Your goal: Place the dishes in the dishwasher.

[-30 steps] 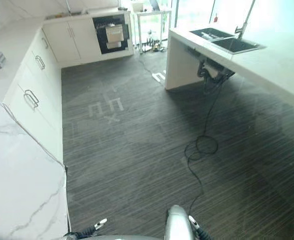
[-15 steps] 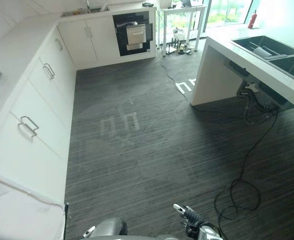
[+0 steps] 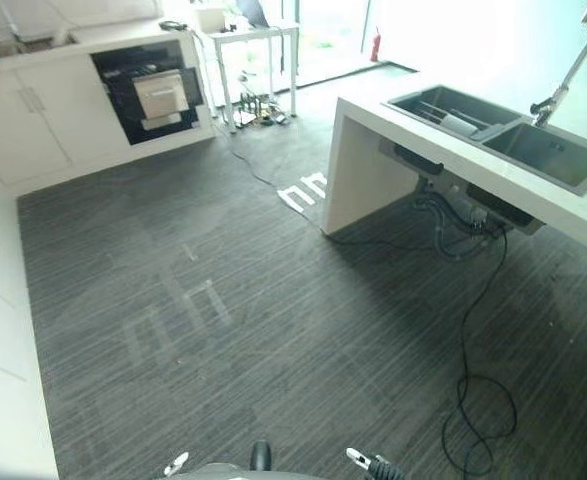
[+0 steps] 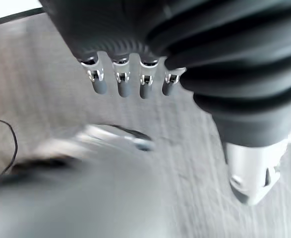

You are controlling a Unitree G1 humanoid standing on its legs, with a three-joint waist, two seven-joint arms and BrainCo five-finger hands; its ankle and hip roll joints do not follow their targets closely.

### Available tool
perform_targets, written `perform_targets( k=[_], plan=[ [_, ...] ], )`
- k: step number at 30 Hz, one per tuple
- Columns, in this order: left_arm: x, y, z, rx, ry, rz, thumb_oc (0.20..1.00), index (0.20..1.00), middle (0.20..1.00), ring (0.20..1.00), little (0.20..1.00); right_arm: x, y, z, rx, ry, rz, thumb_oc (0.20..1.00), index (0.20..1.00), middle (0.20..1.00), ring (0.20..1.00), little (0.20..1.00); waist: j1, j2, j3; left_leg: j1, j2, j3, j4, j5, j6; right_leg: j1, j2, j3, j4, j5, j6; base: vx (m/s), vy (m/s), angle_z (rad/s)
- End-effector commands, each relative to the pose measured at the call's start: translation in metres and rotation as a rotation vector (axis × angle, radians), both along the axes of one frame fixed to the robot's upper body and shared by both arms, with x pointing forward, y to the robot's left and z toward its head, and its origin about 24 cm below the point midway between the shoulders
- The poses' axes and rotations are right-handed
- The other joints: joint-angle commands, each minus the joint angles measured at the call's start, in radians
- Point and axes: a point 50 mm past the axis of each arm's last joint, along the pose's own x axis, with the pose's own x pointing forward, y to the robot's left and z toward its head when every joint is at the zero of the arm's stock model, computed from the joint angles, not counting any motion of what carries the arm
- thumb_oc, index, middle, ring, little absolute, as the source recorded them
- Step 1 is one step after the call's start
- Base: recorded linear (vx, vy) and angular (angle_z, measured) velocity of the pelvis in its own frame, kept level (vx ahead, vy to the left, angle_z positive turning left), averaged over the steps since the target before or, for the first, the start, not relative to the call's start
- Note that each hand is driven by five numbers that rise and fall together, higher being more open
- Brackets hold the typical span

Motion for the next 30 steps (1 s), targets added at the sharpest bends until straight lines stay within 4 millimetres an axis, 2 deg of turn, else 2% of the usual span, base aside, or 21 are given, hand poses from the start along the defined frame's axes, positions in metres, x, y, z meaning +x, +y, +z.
perform_targets(
  k=[1, 2, 3, 5, 6, 7, 10, 14, 15, 17, 18, 20, 21, 22, 23, 24, 26, 27, 28, 29, 30],
  plan=[
    [-0.031, -0.008, -0.005, -0.028, 0.108, -0.025, 1.0, 1.0, 1.0, 1.0, 1.0, 0.015, -0.012, 0.006, -0.057, -0.073, -0.024, 1.0, 1.0, 1.0, 1.0, 1.0, -0.007, 0.057, -0.008, -0.068, 0.055, -0.059, 0.122, -0.109, -0.063, -0.164, 0.034, -0.08, -0.013, 0.213, -0.07, 0.16, 0.153, -0.45],
    [-0.031, -0.007, -0.005, -0.011, 0.125, -0.023, 1.0, 1.0, 1.0, 1.0, 1.0, 0.014, -0.012, 0.006, -0.06, -0.055, -0.024, 1.0, 1.0, 1.0, 1.0, 1.0, -0.008, 0.058, -0.006, -0.038, 0.054, -0.034, 0.115, -0.118, -0.062, -0.221, 0.015, -0.137, -0.035, 0.215, -0.074, 0.15, 0.088, -0.42],
    [-0.032, -0.006, -0.005, -0.004, 0.132, -0.02, 1.0, 1.0, 1.0, 1.0, 1.0, 0.013, -0.012, 0.005, -0.059, -0.046, -0.021, 1.0, 1.0, 1.0, 1.0, 1.0, -0.009, 0.057, -0.004, -0.018, 0.053, -0.022, 0.105, -0.121, -0.063, -0.241, 0.006, -0.168, -0.071, 0.202, -0.076, 0.2, 0.028, -0.76],
    [-0.032, -0.007, -0.004, -0.012, 0.136, -0.048, 1.0, 1.0, 1.0, 1.0, 1.0, 0.008, -0.012, 0.004, -0.048, -0.026, -0.043, 1.0, 1.0, 1.0, 1.0, 1.0, -0.015, 0.043, 0.007, 0.039, 0.046, -0.006, 0.067, -0.135, -0.071, -0.253, 0.013, -0.224, -0.295, 0.175, -0.076, 0.28, -0.107, -0.91],
    [-0.03, -0.01, -0.005, -0.037, 0.136, -0.094, 1.0, 1.0, 1.0, 1.0, 1.0, 0.003, -0.013, 0.003, -0.032, -0.003, -0.083, 1.0, 1.0, 1.0, 1.0, 1.0, -0.031, 0.029, 0.012, 0.079, 0.031, -0.016, 0.033, -0.157, -0.074, -0.295, 0.006, -0.242, -0.489, 0.212, -0.058, 0.4, -0.193, -0.34],
    [-0.028, -0.013, -0.005, -0.048, 0.14, -0.127, 1.0, 1.0, 1.0, 1.0, 1.0, 0.002, -0.015, 0.002, -0.026, 0.013, -0.115, 1.0, 1.0, 1.0, 1.0, 1.0, -0.039, 0.024, 0.017, 0.115, 0.028, -0.008, 0.004, -0.18, -0.084, -0.322, -0.016, -0.273, -0.617, 0.284, -0.028, 0.34, -0.153, -0.18],
    [-0.035, -0.017, -0.006, -0.05, 0.172, -0.106, 1.0, 1.0, 1.0, 1.0, 1.0, 0.003, -0.011, 0.001, -0.003, 0.054, -0.11, 1.0, 1.0, 1.0, 1.0, 1.0, -0.032, 0.021, 0.015, 0.178, 0.034, 0.041, -0.013, -0.222, -0.094, -0.32, -0.04, -0.348, -0.685, 0.334, -0.012, 0.37, -0.194, 0.22],
    [-0.042, -0.022, -0.007, -0.052, 0.181, -0.062, 1.0, 1.0, 1.0, 1.0, 1.0, -0.008, -0.004, -0.002, 0.055, 0.114, -0.135, 1.0, 1.0, 1.0, 1.0, 1.0, -0.037, 0.015, -0.025, 0.217, 0.061, 0.05, 0.085, -0.285, -0.112, -0.273, -0.017, -0.306, -0.628, 0.283, -0.053, 0.48, -0.329, -0.32],
    [-0.041, -0.024, -0.008, -0.062, 0.173, -0.046, 1.0, 1.0, 1.0, 1.0, 1.0, -0.008, -0.003, -0.002, 0.066, 0.113, -0.132, 1.0, 1.0, 1.0, 1.0, 1.0, -0.039, 0.019, -0.03, 0.218, 0.072, 0.051, 0.117, -0.271, -0.123, -0.267, -0.007, -0.308, -0.618, 0.268, -0.065, 0.39, -0.327, -0.22],
    [-0.04, -0.03, -0.009, -0.065, 0.145, 0.004, 1.0, 1.0, 1.0, 1.0, 1.0, -0.004, 0.001, -0.002, 0.084, 0.09, -0.075, 1.0, 1.0, 1.0, 1.0, 1.0, -0.034, 0.022, -0.037, 0.165, 0.105, 0.05, 0.327, -0.15, -0.165, -0.231, 0.024, -0.311, -0.605, 0.222, -0.109, 0.37, -0.387, -0.4],
    [-0.04, -0.03, -0.009, -0.055, 0.135, 0.03, 1.0, 1.0, 1.0, 1.0, 1.0, -0.002, 0.002, -0.001, 0.087, 0.081, -0.063, 1.0, 1.0, 1.0, 1.0, 1.0, -0.031, 0.019, -0.036, 0.146, 0.108, 0.054, 0.391, -0.128, -0.173, -0.22, 0.026, -0.317, -0.605, 0.212, -0.119, 0.34, -0.421, -0.7],
    [-0.032, -0.029, -0.009, -0.063, 0.085, 0.108, 1.0, 1.0, 1.0, 1.0, 1.0, 0.01, -0.001, 0.002, 0.076, 0.038, -0.025, 1.0, 1.0, 1.0, 1.0, 1.0, -0.015, 0.005, -0.014, -0.025, 0.131, 0.085, 0.686, -0.042, -0.202, -0.156, 0.04, -0.31, -0.587, 0.146, -0.176, 0.37, -0.416, -0.53],
    [-0.027, -0.03, -0.009, -0.064, 0.07, 0.096, 1.0, 1.0, 1.0, 1.0, 1.0, 0.012, -0.003, 0.003, 0.072, 0.025, -0.042, 1.0, 1.0, 1.0, 1.0, 1.0, -0.008, 0.001, -0.004, -0.094, 0.151, 0.089, 0.721, -0.04, -0.196, -0.134, 0.038, -0.309, -0.585, 0.131, -0.185, 0.38, -0.198, -0.53],
    [-0.023, -0.031, -0.009, -0.069, 0.045, 0.074, 1.0, 1.0, 1.0, 1.0, 1.0, 0.018, -0.005, 0.004, 0.071, 0.008, -0.041, 1.0, 1.0, 1.0, 1.0, 1.0, 0.016, 0.011, 0.022, -0.154, 0.119, 0.073, 0.61, -0.101, -0.162, -0.085, 0.042, -0.28, -0.587, 0.104, -0.172, 0.36, -0.004, -0.65],
    [-0.024, -0.031, -0.009, -0.067, 0.039, 0.073, 1.0, 1.0, 1.0, 1.0, 1.0, 0.02, -0.006, 0.005, 0.068, 0.009, -0.029, 1.0, 1.0, 1.0, 1.0, 1.0, 0.017, 0.02, 0.025, -0.139, 0.124, 0.073, 0.498, -0.104, -0.157, -0.076, 0.051, -0.264, -0.585, 0.093, -0.166, 0.38, 0.1, -0.96],
    [-0.024, -0.03, -0.008, -0.065, 0.037, 0.077, 1.0, 1.0, 1.0, 1.0, 1.0, 0.021, -0.007, 0.005, 0.062, 0.011, -0.025, 1.0, 1.0, 1.0, 1.0, 1.0, 0.018, 0.027, 0.028, -0.133, 0.131, 0.074, 0.418, -0.092, -0.16, -0.068, 0.06, -0.25, -0.585, 0.084, -0.163, 0.35, 0.124, -0.97],
    [-0.024, -0.03, -0.008, -0.068, 0.036, 0.084, 1.0, 1.0, 1.0, 1.0, 1.0, 0.021, -0.008, 0.005, 0.049, 0.023, -0.027, 1.0, 1.0, 1.0, 1.0, 1.0, 0.029, 0.038, 0.033, -0.146, 0.124, 0.026, 0.27, -0.067, -0.169, -0.046, 0.078, -0.209, -0.591, 0.069, -0.156, 0.37, 0.132, -1.0],
    [-0.026, -0.032, -0.009, -0.072, 0.039, 0.077, 1.0, 1.0, 1.0, 1.0, 1.0, 0.019, -0.009, 0.005, 0.05, 0.035, -0.047, 1.0, 1.0, 1.0, 1.0, 1.0, 0.05, 0.04, 0.035, -0.159, 0.126, -0.034, 0.132, -0.038, -0.185, -0.006, 0.087, -0.167, -0.618, 0.059, -0.147, 0.45, 0.147, -0.66],
    [-0.029, -0.033, -0.009, -0.063, 0.042, 0.073, 1.0, 1.0, 1.0, 1.0, 1.0, 0.016, -0.011, 0.004, 0.052, 0.037, -0.094, 1.0, 1.0, 1.0, 1.0, 1.0, 0.061, 0.043, 0.034, -0.167, 0.134, -0.07, 0.063, 0.0, -0.198, 0.023, 0.093, -0.142, -0.633, 0.051, -0.142, 0.38, 0.119, -0.66],
    [-0.029, -0.033, -0.009, -0.063, 0.042, 0.073, 1.0, 1.0, 1.0, 1.0, 1.0, 0.016, -0.011, 0.004, 0.052, 0.037, -0.094, 1.0, 1.0, 1.0, 1.0, 1.0, 0.061, 0.043, 0.034, -0.167, 0.134, -0.07, 0.063, 0.0, -0.198, 0.023, 0.093, -0.142, -0.633, 0.051, -0.142, 0.42, 0.179, -1.06],
    [-0.035, -0.033, -0.01, -0.06, 0.046, 0.104, 1.0, 1.0, 1.0, 1.0, 1.0, 0.01, -0.014, 0.003, 0.053, 0.05, -0.148, 1.0, 1.0, 1.0, 1.0, 1.0, 0.069, 0.04, 0.033, -0.179, 0.147, -0.084, 0.036, 0.025, -0.204, 0.072, 0.087, -0.102, -0.649, 0.031, -0.131, 0.38, 0.221, -1.26]
  ],
)
